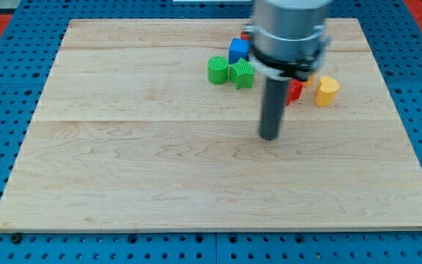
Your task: Put the green star into the yellow hexagon
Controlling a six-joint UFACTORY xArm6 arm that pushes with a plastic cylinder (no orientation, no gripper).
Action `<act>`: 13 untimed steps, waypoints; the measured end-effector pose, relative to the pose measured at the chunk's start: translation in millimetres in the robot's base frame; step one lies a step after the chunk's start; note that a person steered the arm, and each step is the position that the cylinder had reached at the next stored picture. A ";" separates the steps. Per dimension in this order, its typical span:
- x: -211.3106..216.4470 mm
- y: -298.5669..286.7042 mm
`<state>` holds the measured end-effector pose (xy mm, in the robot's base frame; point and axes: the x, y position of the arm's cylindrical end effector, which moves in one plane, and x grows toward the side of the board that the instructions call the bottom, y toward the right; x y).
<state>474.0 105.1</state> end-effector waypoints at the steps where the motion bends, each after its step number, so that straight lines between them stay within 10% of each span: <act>1: 0.0 67.0; 4: -41.7 95.8; 7: -113.3 -107.8; 13: -58.1 6.0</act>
<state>416.0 111.2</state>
